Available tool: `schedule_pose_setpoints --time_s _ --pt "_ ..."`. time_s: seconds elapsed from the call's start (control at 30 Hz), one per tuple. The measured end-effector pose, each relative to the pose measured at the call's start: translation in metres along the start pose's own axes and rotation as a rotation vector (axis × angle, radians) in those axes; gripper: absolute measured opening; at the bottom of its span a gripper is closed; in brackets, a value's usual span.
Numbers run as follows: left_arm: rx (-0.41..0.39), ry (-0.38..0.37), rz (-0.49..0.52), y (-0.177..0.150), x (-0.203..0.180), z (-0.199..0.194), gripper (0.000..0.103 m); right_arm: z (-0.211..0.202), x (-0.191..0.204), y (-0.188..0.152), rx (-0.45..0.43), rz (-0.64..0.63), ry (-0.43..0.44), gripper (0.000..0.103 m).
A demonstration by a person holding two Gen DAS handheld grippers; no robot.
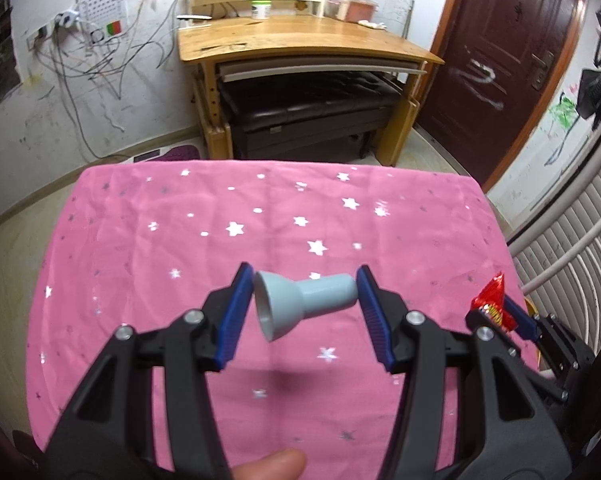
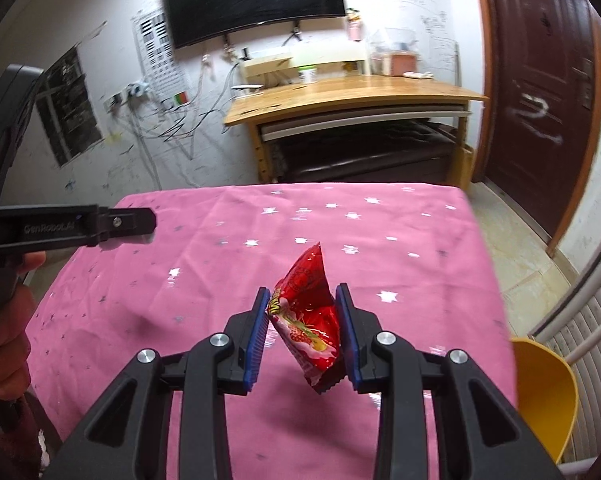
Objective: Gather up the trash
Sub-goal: 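Carry funnel and wrapper to the yellow bin and open both tools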
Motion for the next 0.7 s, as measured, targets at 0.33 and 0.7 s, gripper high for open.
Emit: schedule_pose_setpoints --time_s 0.33,0.7 --pt "0.015 -0.005 0.096 -0.004 -0.062 0.008 0.051 -0.029 -0.075 -0.022 -0.054 0.129 -0.063 0.027" --pt "0.042 -0.022 0.202 -0.011 -0.125 0.019 0.051 -0.056 -0.158 -0.056 -0.103 0.289 -0.116 0.027"
Point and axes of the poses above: each gripper's, at about its wrist camera, not at the fingertips, and z roughly the way its jaws point, x to its left, y to its top, the point moved 4 cm from there along z, roughly the way its jaws point, and after that the axes turned 13 degrees about x, right-handed, at the moved point
